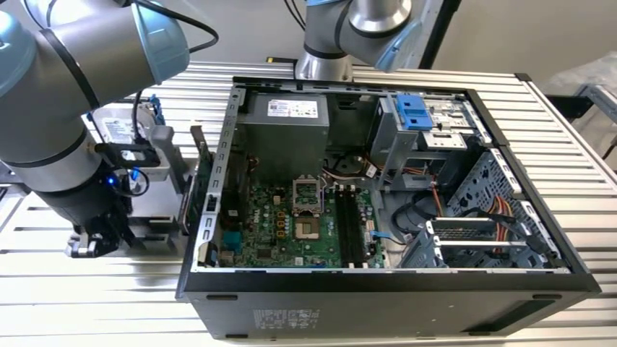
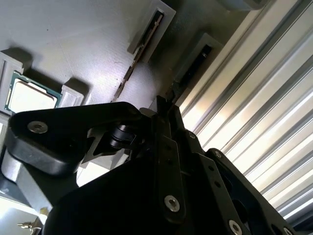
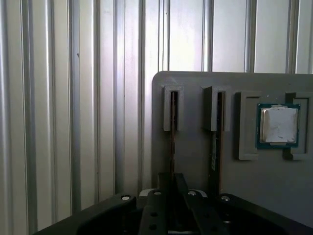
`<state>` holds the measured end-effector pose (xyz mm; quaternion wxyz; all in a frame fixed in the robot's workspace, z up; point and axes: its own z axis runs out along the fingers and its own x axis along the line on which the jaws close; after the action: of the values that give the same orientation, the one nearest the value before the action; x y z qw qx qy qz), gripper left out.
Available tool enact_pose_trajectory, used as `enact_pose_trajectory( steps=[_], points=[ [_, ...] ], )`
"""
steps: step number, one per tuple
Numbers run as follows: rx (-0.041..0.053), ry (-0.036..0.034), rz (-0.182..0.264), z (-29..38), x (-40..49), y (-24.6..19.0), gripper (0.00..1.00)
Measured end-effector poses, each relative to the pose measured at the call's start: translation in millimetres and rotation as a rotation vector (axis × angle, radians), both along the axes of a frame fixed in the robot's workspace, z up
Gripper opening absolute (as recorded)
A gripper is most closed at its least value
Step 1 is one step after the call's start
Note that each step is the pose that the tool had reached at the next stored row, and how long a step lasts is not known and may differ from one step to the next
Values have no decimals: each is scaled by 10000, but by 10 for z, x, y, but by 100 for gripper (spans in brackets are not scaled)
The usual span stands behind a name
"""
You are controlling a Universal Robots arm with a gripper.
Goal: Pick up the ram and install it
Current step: 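Pick up the ram and move it above insertion slot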
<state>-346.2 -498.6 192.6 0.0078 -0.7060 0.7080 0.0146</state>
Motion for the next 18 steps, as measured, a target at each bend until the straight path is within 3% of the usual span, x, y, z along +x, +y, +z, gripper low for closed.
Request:
enact_pose_trajectory(
  steps=[18],
  points=[
    [0, -1, 0, 0, 0, -17, 0]
  ],
)
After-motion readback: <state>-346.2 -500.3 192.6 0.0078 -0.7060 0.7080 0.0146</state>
